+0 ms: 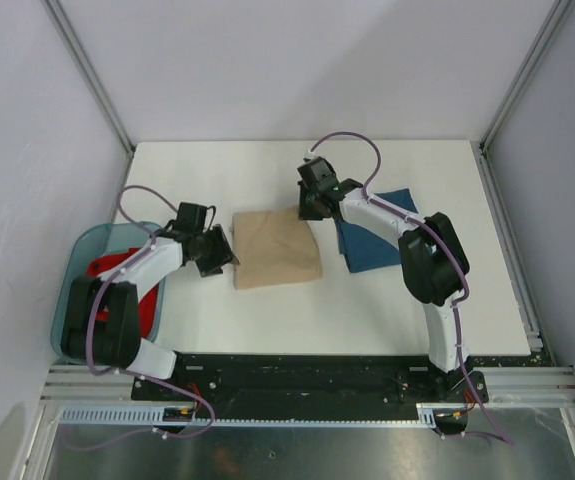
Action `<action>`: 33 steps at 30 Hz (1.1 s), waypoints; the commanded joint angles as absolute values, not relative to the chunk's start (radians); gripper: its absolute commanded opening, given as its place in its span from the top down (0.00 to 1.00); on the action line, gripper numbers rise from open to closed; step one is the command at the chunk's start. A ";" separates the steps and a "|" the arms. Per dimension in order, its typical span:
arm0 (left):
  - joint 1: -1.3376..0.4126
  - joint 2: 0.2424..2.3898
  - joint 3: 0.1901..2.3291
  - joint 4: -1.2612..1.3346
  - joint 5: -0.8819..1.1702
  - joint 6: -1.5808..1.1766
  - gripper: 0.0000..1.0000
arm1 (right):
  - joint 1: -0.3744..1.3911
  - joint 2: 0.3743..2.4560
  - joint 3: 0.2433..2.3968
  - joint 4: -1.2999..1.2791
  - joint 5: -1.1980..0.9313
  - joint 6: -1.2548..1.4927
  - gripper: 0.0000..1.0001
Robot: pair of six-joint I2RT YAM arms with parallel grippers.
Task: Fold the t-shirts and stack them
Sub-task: Put the neatly folded tshirt into the corner of the board with both arms
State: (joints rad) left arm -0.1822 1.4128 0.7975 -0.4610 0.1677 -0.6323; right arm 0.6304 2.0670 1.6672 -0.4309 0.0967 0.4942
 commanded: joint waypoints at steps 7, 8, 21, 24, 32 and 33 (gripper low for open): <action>-0.182 1.643 0.974 -0.390 0.184 -0.585 0.48 | 0.619 2.081 1.686 -0.401 0.087 0.492 1.00; -0.183 1.651 0.968 -0.390 0.183 -0.589 0.49 | 0.618 2.080 1.686 -0.401 0.086 0.492 1.00; -0.264 1.695 0.904 -0.382 0.170 -0.671 0.54 | 0.609 2.070 1.683 -0.402 0.086 0.492 1.00; -0.277 1.689 0.893 -0.382 0.148 -0.707 0.67 | 0.608 2.069 1.682 -0.401 0.083 0.492 1.00; -0.287 1.570 0.919 -0.400 0.171 -0.736 1.00 | 0.615 2.021 1.704 -0.443 0.113 0.483 1.00; -0.288 1.552 0.926 -0.409 0.177 -0.736 1.00 | 0.616 2.012 1.709 -0.454 0.123 0.480 1.00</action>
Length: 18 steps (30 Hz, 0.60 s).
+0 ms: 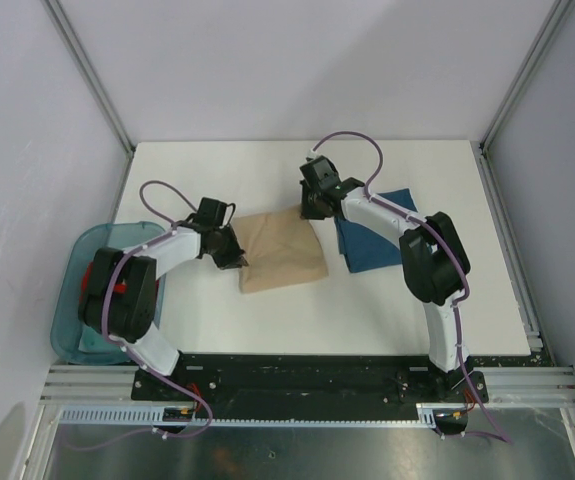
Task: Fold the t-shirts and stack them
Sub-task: Put the neatly folded tshirt into the corner of the board with both arms
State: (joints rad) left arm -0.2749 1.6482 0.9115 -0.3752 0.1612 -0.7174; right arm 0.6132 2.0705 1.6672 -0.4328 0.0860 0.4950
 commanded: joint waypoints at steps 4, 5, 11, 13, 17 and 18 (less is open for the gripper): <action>-0.290 1.490 0.952 -0.440 0.200 -0.733 1.00 | 0.619 1.970 1.719 -0.483 0.152 0.466 1.00; -0.292 1.480 0.956 -0.445 0.203 -0.733 1.00 | 0.619 1.961 1.719 -0.489 0.157 0.464 1.00; -0.299 1.438 0.975 -0.468 0.219 -0.732 1.00 | 0.619 1.920 1.733 -0.513 0.175 0.458 1.00; -0.304 1.432 0.987 -0.475 0.224 -0.733 1.00 | 0.618 1.908 1.740 -0.520 0.183 0.455 1.00; -0.319 1.430 1.027 -0.488 0.227 -0.737 1.00 | 0.616 1.894 1.756 -0.540 0.198 0.446 1.00; -0.324 1.430 1.039 -0.491 0.228 -0.740 1.00 | 0.613 1.890 1.759 -0.543 0.202 0.444 1.00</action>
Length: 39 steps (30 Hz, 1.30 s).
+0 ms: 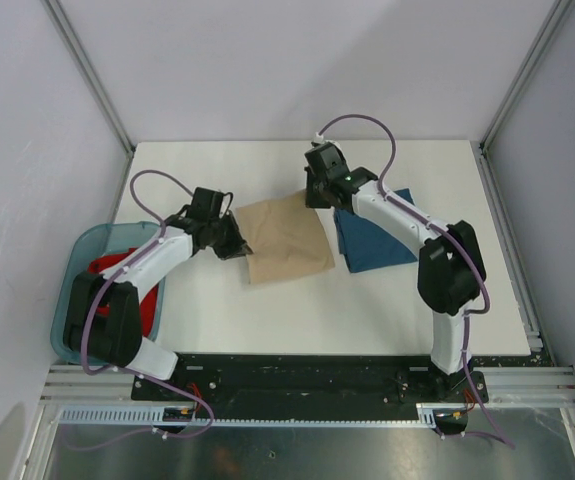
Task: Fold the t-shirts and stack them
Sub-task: Put the neatly folded tshirt into the corner of the board with both arms
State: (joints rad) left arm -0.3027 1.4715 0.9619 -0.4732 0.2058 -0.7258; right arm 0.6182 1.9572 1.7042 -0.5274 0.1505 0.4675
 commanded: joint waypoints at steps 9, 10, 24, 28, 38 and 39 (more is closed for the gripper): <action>-0.397 1.502 1.168 -0.504 0.229 -0.766 1.00 | 0.561 1.849 1.746 -0.573 0.224 0.426 1.00; -0.407 1.518 1.183 -0.504 0.227 -0.771 1.00 | 0.551 1.842 1.743 -0.575 0.224 0.425 1.00; -0.581 1.793 1.487 -0.504 0.211 -0.828 1.00 | 0.365 1.770 1.663 -0.591 0.220 0.391 1.00; -0.622 1.891 1.587 -0.502 0.214 -0.849 1.00 | 0.315 1.764 1.641 -0.589 0.223 0.384 1.00; -0.663 2.062 1.778 -0.504 0.237 -0.880 1.00 | 0.188 1.751 1.606 -0.569 0.189 0.378 1.00; -0.665 2.072 1.790 -0.503 0.240 -0.882 1.00 | 0.178 1.750 1.606 -0.568 0.184 0.378 1.00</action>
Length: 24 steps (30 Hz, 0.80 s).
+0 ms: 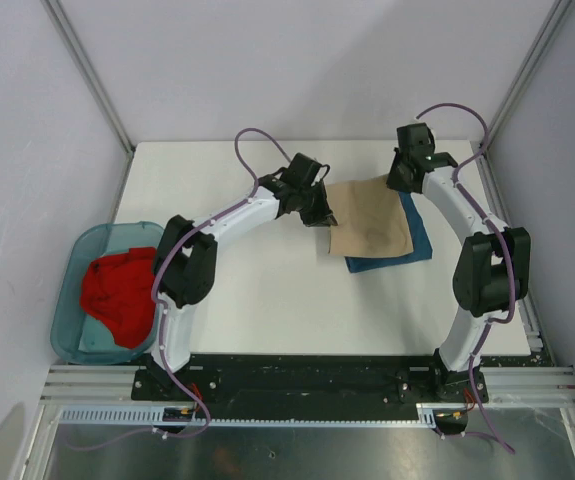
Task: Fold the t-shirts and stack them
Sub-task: Put the neatly folded tshirt into the corner of the board with both arms
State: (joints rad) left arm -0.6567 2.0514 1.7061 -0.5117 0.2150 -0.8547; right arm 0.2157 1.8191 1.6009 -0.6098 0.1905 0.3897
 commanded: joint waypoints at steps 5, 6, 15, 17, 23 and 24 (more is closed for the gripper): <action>-0.672 2.119 1.849 -0.504 0.252 -0.890 1.00 | 0.127 1.752 1.609 -0.561 0.157 0.377 1.00; -0.673 2.129 1.859 -0.504 0.253 -0.892 1.00 | 0.118 1.754 1.611 -0.560 0.152 0.377 1.00; -0.700 2.193 1.932 -0.504 0.266 -0.911 1.00 | 0.077 1.777 1.645 -0.566 0.154 0.377 1.00; -0.707 2.200 1.941 -0.505 0.267 -0.914 1.00 | 0.071 1.781 1.648 -0.565 0.152 0.377 1.00; -0.712 2.211 1.944 -0.504 0.264 -0.916 1.00 | 0.062 1.789 1.664 -0.569 0.150 0.377 1.00; -0.713 2.213 1.945 -0.504 0.265 -0.917 1.00 | 0.060 1.791 1.668 -0.571 0.149 0.377 1.00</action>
